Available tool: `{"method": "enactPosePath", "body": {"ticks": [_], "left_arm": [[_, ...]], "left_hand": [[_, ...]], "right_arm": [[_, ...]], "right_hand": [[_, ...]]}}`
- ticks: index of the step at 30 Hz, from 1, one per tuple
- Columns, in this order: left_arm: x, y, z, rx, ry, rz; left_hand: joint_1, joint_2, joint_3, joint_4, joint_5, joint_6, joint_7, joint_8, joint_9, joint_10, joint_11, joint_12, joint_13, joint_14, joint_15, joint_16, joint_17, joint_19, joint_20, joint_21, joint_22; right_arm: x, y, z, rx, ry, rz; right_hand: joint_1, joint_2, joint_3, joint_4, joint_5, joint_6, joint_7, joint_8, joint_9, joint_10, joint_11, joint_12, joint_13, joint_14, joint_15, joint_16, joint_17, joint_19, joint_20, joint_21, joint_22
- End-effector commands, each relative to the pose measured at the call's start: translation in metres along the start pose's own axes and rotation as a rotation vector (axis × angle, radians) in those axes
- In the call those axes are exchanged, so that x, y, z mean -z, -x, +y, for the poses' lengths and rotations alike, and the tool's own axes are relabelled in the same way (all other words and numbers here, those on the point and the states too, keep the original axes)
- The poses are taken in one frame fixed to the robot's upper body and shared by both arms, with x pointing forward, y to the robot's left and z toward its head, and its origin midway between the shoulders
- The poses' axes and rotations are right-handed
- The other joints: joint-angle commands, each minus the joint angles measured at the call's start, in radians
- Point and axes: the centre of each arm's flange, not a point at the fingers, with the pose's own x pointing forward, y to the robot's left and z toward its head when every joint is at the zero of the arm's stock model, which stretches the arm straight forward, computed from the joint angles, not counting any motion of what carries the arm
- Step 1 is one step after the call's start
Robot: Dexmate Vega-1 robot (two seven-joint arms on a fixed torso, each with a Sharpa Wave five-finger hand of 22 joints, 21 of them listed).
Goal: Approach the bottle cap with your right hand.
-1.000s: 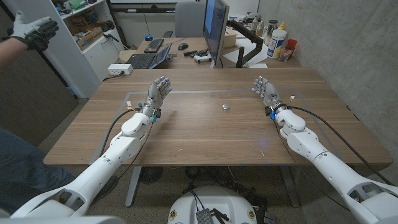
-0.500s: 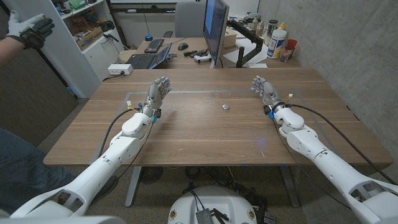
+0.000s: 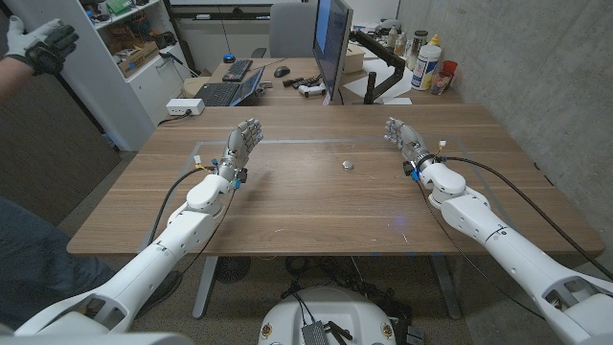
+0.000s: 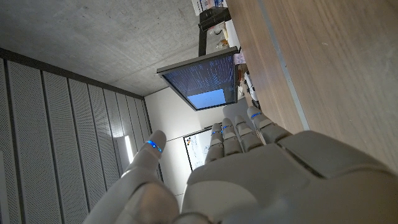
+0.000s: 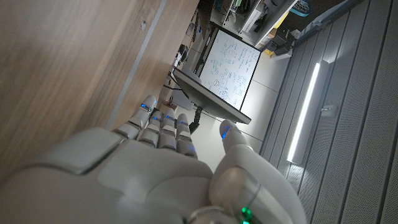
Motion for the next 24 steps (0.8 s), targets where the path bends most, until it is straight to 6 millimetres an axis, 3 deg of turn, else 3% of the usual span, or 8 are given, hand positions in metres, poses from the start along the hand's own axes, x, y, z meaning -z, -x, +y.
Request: {"method": "enactPosePath", "body": {"ticks": [1, 14, 24], "left_arm": [[-0.0031, 0.0012, -0.0011, 0.02, -0.022, -0.009], [-0.0047, 0.0013, -0.0021, 0.024, -0.025, -0.007], [-0.0056, 0.0024, -0.0029, 0.024, -0.036, -0.007]], "left_hand": [[0.008, -0.005, 0.003, -0.008, 0.008, 0.01, 0.001, 0.0, 0.002, 0.002, -0.003, 0.005, 0.002, 0.001, 0.002, -0.001, 0.004, -0.004, -0.056, -0.006, 0.003], [0.01, -0.006, 0.0, -0.015, 0.009, 0.012, 0.001, -0.001, 0.003, 0.004, 0.0, 0.004, 0.002, -0.001, 0.004, -0.002, 0.004, -0.009, -0.052, -0.012, 0.003], [0.01, -0.006, -0.002, -0.019, 0.009, 0.018, 0.0, 0.0, 0.003, 0.006, -0.002, 0.004, 0.002, 0.0, 0.006, -0.002, 0.005, -0.009, -0.05, -0.015, 0.004]], "right_arm": [[-0.0063, -0.0026, 0.0059, -0.012, 0.064, 0.014], [-0.0124, -0.0055, 0.0128, -0.021, 0.144, 0.015], [-0.0147, -0.0111, 0.015, -0.05, 0.18, -0.005]], "right_hand": [[0.017, 0.011, 0.001, -0.007, 0.009, 0.008, -0.007, -0.004, 0.004, -0.007, -0.008, -0.003, 0.004, -0.025, 0.002, -0.009, 0.003, -0.027, -0.042, -0.016, 0.004], [0.026, 0.012, -0.003, -0.012, 0.012, 0.012, -0.022, -0.005, 0.005, -0.009, -0.008, -0.005, 0.005, -0.035, -0.002, -0.01, 0.003, -0.044, -0.053, -0.032, 0.004], [0.032, 0.013, -0.005, -0.016, 0.014, 0.016, -0.034, -0.005, 0.005, -0.005, -0.017, -0.004, 0.005, -0.025, -0.008, -0.005, 0.002, -0.031, -0.055, -0.035, 0.004]]}}
